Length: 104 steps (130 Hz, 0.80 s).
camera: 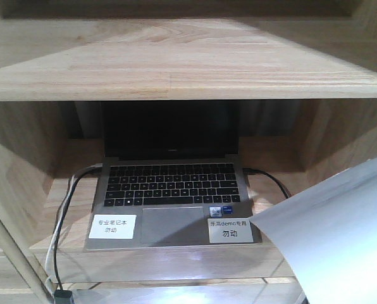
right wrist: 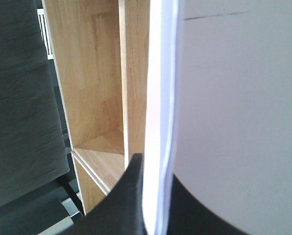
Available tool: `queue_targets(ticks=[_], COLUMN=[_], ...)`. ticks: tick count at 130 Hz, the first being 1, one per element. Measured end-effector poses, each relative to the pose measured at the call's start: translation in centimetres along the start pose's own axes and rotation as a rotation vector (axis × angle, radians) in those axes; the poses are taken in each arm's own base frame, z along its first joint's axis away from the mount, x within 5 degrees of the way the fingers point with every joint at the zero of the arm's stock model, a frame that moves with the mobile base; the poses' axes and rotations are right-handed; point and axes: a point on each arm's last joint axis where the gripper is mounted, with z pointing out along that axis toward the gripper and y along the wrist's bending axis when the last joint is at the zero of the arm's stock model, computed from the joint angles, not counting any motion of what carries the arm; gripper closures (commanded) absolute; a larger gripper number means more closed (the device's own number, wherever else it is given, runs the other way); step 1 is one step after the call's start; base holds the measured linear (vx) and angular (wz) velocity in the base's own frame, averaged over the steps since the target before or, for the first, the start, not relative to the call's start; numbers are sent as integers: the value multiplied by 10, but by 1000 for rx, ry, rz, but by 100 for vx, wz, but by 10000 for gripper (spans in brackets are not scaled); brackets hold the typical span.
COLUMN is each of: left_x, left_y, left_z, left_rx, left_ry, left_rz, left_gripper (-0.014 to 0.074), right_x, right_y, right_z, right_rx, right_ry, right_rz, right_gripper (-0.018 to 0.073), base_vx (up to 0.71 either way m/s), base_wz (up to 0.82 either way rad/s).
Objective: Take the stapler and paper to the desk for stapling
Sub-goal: 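Pull the paper off the shelf with the right gripper, then drive the base to the wooden desk holding stapler and paper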
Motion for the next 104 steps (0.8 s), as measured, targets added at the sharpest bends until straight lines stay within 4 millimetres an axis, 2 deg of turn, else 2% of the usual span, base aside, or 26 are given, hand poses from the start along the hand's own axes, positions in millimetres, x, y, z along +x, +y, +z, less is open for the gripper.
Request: queue_targets(ticks=[59, 104], left_x=[0, 0], left_y=[0, 0], left_z=[0, 0], left_rx=[0, 0], left_ry=[0, 0], left_rz=[0, 0], left_gripper=[602, 602], right_x=[0, 0], right_y=[0, 0], right_z=[0, 0], right_rx=[0, 0], right_ry=[0, 0], right_rz=[0, 0], right_gripper=[566, 566], base_vx=[-1, -5], base_wz=[2, 18])
